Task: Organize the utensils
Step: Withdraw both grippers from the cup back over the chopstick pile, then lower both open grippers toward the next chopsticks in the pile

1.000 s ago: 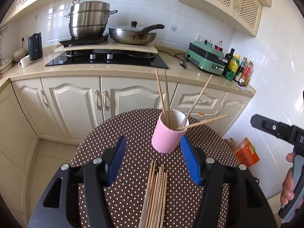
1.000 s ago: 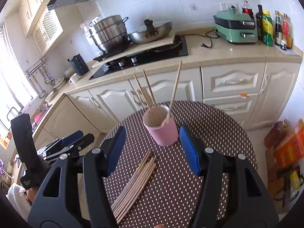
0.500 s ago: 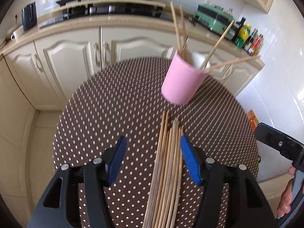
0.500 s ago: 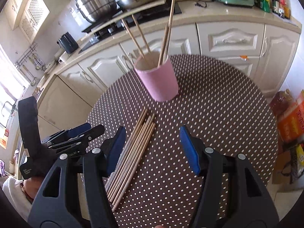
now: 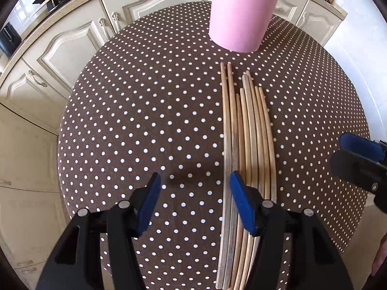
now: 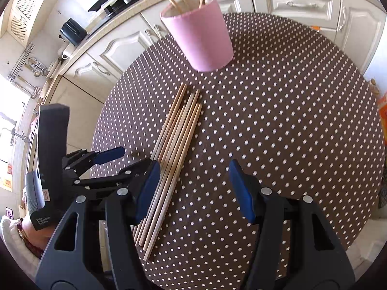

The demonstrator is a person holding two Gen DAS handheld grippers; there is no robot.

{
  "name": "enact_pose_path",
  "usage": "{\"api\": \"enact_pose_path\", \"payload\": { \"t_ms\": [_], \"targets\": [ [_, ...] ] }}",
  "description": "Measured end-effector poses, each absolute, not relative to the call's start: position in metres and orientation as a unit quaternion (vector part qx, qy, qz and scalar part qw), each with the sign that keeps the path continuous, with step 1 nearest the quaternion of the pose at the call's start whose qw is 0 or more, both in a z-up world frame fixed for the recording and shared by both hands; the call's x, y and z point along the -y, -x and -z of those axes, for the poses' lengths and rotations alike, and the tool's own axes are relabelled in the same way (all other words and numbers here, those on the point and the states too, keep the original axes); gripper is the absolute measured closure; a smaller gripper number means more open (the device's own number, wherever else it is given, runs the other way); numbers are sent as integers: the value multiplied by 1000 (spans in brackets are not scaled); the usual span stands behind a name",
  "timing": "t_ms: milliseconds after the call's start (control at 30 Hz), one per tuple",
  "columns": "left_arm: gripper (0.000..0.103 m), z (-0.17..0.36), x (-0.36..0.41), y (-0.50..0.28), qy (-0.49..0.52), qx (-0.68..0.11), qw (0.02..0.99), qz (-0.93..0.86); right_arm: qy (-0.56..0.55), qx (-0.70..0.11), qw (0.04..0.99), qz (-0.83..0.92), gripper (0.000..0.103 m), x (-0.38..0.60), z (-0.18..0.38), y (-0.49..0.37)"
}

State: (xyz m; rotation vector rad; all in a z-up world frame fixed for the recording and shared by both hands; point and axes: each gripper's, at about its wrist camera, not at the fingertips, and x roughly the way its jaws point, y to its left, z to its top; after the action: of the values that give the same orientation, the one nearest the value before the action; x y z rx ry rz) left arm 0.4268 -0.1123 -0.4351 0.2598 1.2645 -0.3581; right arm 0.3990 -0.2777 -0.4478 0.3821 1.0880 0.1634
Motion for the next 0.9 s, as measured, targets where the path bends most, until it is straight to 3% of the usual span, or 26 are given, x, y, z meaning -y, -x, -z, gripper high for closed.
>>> {"api": "enact_pose_path", "payload": {
  "t_ms": [267,367,467,567,633,900],
  "targets": [
    [44,439,117,-450,-105,-612,769,153,-183,-541,818,-68,44,272,461,-397],
    [46,442,125,-456,-144,-610,764,154,-183,-558,808,-58,44,264,465,-398],
    [59,439,122,-460,-137,-612,763,157,-185,-571,798,-50,47,252,471,-398],
    [78,436,113,-464,-137,-612,762,162,-181,-585,790,-33,59,239,477,-400],
    [84,436,105,-467,-137,-612,760,168,-181,-592,786,-15,67,231,481,-400],
    [84,443,97,-481,-127,-623,743,207,-186,-597,780,36,70,198,487,-404]
  ]
}}
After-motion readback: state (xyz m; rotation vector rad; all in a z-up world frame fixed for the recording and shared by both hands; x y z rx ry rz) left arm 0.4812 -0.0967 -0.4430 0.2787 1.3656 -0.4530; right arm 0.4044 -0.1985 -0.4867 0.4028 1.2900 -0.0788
